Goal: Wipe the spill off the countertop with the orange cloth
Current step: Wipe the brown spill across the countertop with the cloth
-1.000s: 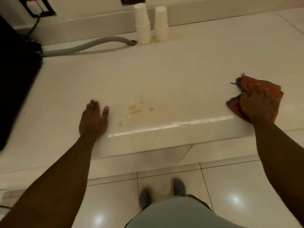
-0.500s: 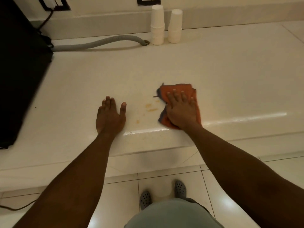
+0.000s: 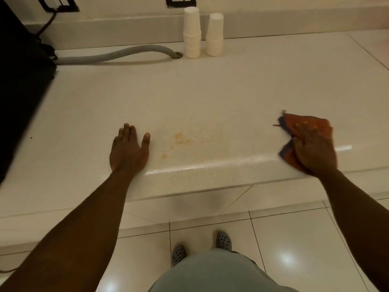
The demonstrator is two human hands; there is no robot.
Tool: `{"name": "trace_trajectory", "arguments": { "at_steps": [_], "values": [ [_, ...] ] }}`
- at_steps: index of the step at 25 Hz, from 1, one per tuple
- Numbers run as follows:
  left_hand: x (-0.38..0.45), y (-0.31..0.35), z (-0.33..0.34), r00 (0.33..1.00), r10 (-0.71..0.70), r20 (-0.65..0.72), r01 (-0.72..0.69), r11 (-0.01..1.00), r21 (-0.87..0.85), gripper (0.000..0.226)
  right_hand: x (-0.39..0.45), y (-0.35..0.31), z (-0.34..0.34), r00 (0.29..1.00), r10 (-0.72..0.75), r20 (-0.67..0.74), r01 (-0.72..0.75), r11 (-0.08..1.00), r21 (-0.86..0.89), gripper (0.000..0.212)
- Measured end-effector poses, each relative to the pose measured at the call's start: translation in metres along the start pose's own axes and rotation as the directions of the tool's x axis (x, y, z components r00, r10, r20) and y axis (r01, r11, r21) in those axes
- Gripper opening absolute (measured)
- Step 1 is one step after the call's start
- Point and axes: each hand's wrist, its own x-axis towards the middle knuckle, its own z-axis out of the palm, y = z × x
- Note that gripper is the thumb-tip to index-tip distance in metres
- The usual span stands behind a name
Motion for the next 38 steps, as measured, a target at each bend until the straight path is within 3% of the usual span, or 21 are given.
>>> {"name": "trace_trajectory", "arguments": {
  "at_steps": [4, 7, 11, 14, 18, 22, 28, 33, 35, 38],
  "values": [
    [0.002, 0.0, 0.002, 1.0, -0.004, 0.001, 0.004, 1.0, 0.011, 0.084, -0.004, 0.007, -0.004, 0.969, 0.247, -0.011, -0.247, 0.969, 0.01, 0.056],
    [0.003, 0.001, 0.001, 0.999, -0.028, 0.041, 0.028, 1.0, 0.006, 0.08, 0.011, -0.047, -0.001, 0.957, 0.288, 0.025, -0.289, 0.956, 0.049, 0.059],
    [0.006, 0.0, -0.003, 0.999, -0.016, 0.04, 0.021, 0.992, -0.128, 0.064, 0.039, -0.143, 0.015, 0.997, 0.004, 0.076, -0.007, 0.999, 0.04, 0.058],
    [0.005, -0.019, -0.012, 0.998, 0.058, 0.03, -0.05, 0.974, -0.219, 0.055, 0.046, -0.214, 0.029, 0.966, -0.214, 0.142, 0.21, 0.977, 0.041, 0.057],
    [-0.013, -0.036, -0.016, 0.997, 0.068, 0.038, -0.061, 0.986, -0.157, 0.055, 0.027, -0.29, 0.044, 0.847, -0.489, 0.21, 0.488, 0.871, 0.059, 0.058],
    [-0.015, -0.034, -0.023, 0.996, -0.002, 0.091, 0.033, 0.94, -0.34, 0.056, -0.006, -0.334, 0.057, 0.716, -0.648, 0.262, 0.654, 0.753, 0.073, 0.058],
    [-0.015, -0.031, -0.033, 0.986, -0.119, 0.116, 0.164, 0.82, -0.548, 0.063, -0.061, -0.345, 0.063, 0.583, -0.766, 0.269, 0.78, 0.621, 0.077, 0.06],
    [-0.013, -0.033, -0.03, 0.983, -0.138, 0.122, 0.182, 0.831, -0.526, 0.073, -0.094, -0.336, 0.059, 0.523, -0.81, 0.266, 0.821, 0.562, 0.097, 0.06],
    [-0.017, -0.031, -0.025, 0.993, -0.097, 0.073, 0.119, 0.896, -0.429, 0.07, -0.093, -0.326, 0.055, 0.542, -0.799, 0.262, 0.81, 0.58, 0.092, 0.059],
    [-0.017, -0.027, -0.017, 0.999, -0.002, 0.032, 0.009, 0.98, -0.201, 0.068, -0.081, -0.302, 0.05, 0.632, -0.735, 0.245, 0.746, 0.663, 0.066, 0.059]
  ]
}}
